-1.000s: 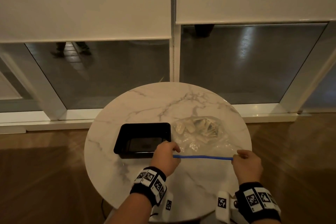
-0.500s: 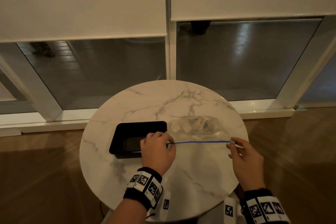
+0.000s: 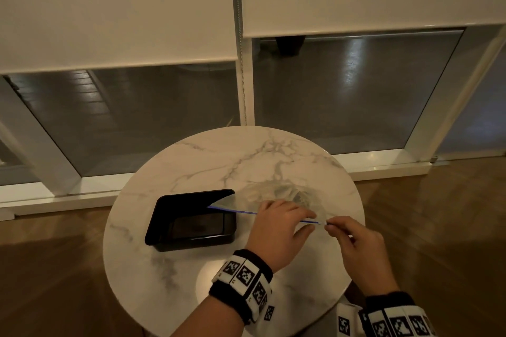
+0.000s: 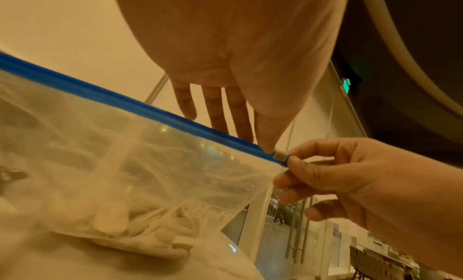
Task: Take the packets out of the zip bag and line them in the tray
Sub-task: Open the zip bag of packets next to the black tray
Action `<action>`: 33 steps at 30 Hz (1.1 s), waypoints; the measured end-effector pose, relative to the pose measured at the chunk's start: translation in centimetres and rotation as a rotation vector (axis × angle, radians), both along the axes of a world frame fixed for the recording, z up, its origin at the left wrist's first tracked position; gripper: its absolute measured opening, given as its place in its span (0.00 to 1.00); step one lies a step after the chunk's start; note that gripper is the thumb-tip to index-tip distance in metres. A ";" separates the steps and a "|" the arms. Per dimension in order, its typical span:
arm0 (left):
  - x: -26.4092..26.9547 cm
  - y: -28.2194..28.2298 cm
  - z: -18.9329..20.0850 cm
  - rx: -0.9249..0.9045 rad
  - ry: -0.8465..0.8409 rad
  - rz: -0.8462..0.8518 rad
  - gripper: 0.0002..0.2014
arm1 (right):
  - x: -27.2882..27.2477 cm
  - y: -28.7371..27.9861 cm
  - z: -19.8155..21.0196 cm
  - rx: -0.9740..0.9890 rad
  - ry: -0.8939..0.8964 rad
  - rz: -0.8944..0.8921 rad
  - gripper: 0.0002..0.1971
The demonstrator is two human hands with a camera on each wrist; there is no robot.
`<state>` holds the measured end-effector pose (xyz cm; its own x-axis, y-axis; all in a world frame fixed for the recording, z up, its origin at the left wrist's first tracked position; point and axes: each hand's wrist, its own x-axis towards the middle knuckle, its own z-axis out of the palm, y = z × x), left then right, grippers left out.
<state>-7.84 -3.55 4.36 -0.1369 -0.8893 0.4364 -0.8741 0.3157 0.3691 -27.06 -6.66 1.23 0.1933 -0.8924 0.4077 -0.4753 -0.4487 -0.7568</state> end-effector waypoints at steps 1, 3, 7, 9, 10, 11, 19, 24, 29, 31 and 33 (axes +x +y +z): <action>-0.4 -0.2 0.1 -0.014 -0.020 -0.012 0.11 | 0.0 0.1 0.1 0.006 0.007 0.007 0.12; -1.0 -0.6 0.0 -0.035 -0.047 -0.015 0.12 | 0.1 0.2 0.2 0.013 0.009 0.005 0.13; -1.8 -1.0 -0.6 -0.051 -0.055 -0.038 0.14 | -0.2 0.4 0.5 -0.004 0.017 0.013 0.14; -2.1 -1.1 -0.7 -0.052 -0.066 -0.047 0.13 | -0.2 0.5 0.4 0.004 0.042 0.012 0.14; -2.1 -1.1 -0.8 -0.053 -0.069 -0.039 0.12 | -0.1 0.5 0.2 0.016 0.054 0.004 0.14; -2.2 -1.1 -0.7 -0.052 -0.073 -0.029 0.12 | 0.0 0.5 0.1 0.029 0.063 -0.007 0.13; 1.4 -1.2 -0.7 -0.044 -0.062 0.113 0.06 | -1.0 0.2 0.8 0.107 -0.019 -0.234 0.16; 6.4 -0.5 -1.0 -0.051 -0.064 0.271 0.02 | -2.7 -0.6 1.5 0.261 -0.125 -0.401 0.16; 8.3 0.5 -0.9 -0.017 -0.035 0.305 0.01 | -2.7 -0.7 2.6 0.272 -0.192 -0.481 0.13; 8.1 0.8 -0.8 -0.008 -0.004 0.288 0.00 | -2.4 -0.6 3.0 0.268 -0.225 -0.495 0.13; 7.9 1.1 -0.8 0.017 0.058 0.275 0.02 | -2.1 -0.6 3.0 0.258 -0.256 -0.518 0.10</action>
